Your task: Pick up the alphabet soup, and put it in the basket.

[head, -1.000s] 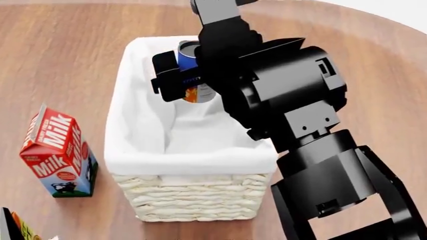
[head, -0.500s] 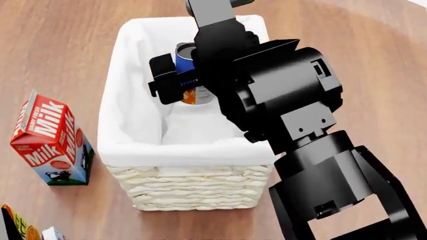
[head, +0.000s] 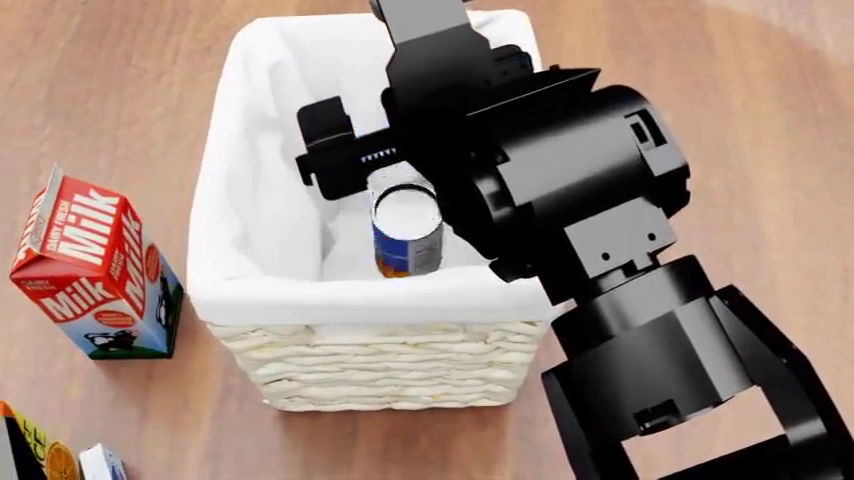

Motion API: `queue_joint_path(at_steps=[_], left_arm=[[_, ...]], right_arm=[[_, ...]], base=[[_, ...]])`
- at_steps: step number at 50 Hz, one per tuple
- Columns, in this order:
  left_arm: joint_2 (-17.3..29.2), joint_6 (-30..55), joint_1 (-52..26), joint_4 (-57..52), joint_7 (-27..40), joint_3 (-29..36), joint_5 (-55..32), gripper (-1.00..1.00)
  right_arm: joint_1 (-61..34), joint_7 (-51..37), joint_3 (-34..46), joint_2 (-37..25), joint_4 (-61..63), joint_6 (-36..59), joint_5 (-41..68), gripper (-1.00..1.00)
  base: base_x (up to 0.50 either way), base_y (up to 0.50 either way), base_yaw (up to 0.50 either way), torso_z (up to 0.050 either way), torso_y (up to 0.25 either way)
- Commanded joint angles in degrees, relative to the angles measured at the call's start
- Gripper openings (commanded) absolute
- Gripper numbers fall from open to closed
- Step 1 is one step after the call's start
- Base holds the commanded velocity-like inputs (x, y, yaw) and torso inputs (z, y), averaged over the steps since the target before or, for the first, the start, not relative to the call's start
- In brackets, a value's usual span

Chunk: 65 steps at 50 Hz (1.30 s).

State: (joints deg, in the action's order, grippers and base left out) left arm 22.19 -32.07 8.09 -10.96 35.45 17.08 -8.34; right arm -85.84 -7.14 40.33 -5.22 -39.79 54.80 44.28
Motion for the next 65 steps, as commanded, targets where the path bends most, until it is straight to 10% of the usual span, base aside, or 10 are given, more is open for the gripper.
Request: queue_joint_path(at_steps=[1, 15, 42, 65], left_arm=[[0.14, -0.73, 0.05, 0.16, -0.16, 0.15, -0.43, 1.00], [0.19, -0.95, 0.06, 0.28, 0.01, 0.21, -0.19, 1.00], [0.33, -0.54, 0.13, 0.05, 0.69, 0.10, 0.19, 1.00], [0.52, -0.48, 0.11, 0.07, 1.33, -0.29, 0.26, 1.00]], right_arm=[[-0.29, -0.33, 0.29, -0.18, 1.35, 0.40, -0.08, 1.00], [-0.10, -1.27, 0.50, -1.23, 3.74, 1.00, 0.50, 1.00], [11.16, -17.47, -17.92, -22.92, 62.34, 12.61, 22.03, 1.00], [75.08, -11.18, -36.11, -39.02, 91.54, -33.28, -8.97, 1.00]], base=[[0.00, 0.00, 0.00, 0.000, 0.000], [0.00, 0.00, 0.00, 0.000, 0.000], [0.00, 0.00, 0.00, 0.000, 0.000], [0.00, 0.00, 0.00, 0.000, 0.000]])
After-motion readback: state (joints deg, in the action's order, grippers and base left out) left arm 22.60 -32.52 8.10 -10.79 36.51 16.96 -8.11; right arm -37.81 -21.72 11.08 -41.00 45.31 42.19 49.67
